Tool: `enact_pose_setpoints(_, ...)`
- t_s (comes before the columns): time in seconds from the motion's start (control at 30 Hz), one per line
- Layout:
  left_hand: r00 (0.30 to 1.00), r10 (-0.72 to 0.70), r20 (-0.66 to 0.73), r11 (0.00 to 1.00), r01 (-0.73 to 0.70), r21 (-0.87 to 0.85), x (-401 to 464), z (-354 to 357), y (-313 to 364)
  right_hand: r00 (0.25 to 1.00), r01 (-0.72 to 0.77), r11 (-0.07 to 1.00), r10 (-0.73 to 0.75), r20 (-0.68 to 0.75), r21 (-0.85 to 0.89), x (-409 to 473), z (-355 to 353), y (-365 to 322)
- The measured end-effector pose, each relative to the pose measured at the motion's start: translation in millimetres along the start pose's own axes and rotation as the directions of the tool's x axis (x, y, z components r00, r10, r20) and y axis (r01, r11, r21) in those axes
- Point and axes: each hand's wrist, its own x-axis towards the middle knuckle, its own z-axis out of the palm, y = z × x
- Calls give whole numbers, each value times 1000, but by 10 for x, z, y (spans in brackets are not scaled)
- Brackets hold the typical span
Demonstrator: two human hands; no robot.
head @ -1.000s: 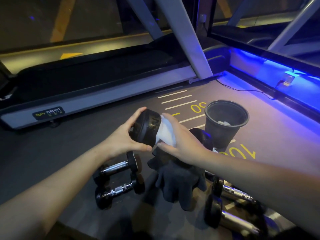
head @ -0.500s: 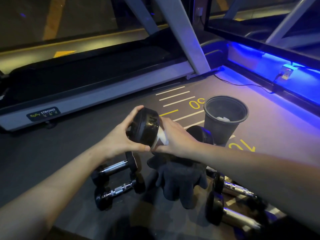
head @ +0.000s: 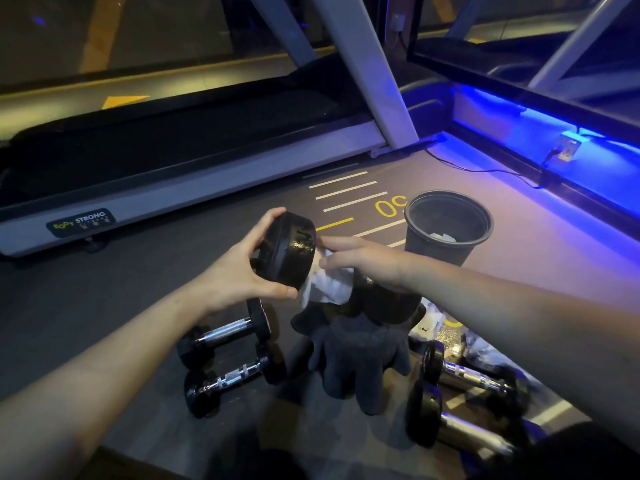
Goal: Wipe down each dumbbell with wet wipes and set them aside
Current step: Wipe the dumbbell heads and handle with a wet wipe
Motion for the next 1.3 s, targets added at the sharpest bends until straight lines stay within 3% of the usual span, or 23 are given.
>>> enact_pose_setpoints(0.13,1000,13,-14,1000,-12,22,-3,19,17,986,98,889,-148,-79,-448,62,-4,104)
enact_pose_setpoints(0.2,1000,20,-13,999,-20,27,-10,20,15,956,141,844,-251,-149,-518,97,49,148)
enact_pose_setpoints(0.33,1000,19,-4,999,-19,28,-10,0,-5,887,198,793,-395,-239,-577,142,139,158)
enact_pose_setpoints(0.57,1000,12,18,1000,-13,17,6,-11,-35,827,163,762,-452,-335,-627,205,253,151)
enact_pose_setpoints(0.73,998,21,57,999,-22,26,-16,-27,-51,972,56,815,-177,-156,-577,300,80,-57)
enact_pose_setpoints(0.87,997,39,63,999,-41,30,-12,-12,-29,996,-12,828,-40,-81,-561,354,9,-154)
enact_pose_setpoints(0.97,999,15,39,1000,-15,16,-29,-17,-52,987,-5,841,-82,-136,-541,293,110,-129)
enact_pose_setpoints(1.1,1000,4,15,1000,-4,17,-51,-10,-74,888,-54,684,-300,-348,-727,161,417,52)
enact_pose_setpoints(1.2,1000,10,19,1000,-10,11,-38,-10,-69,830,-66,617,-402,-386,-784,112,557,112)
enact_pose_setpoints(1.3,1000,15,24,1000,-16,22,-34,-12,-38,887,-19,674,-329,-323,-739,122,411,-21)
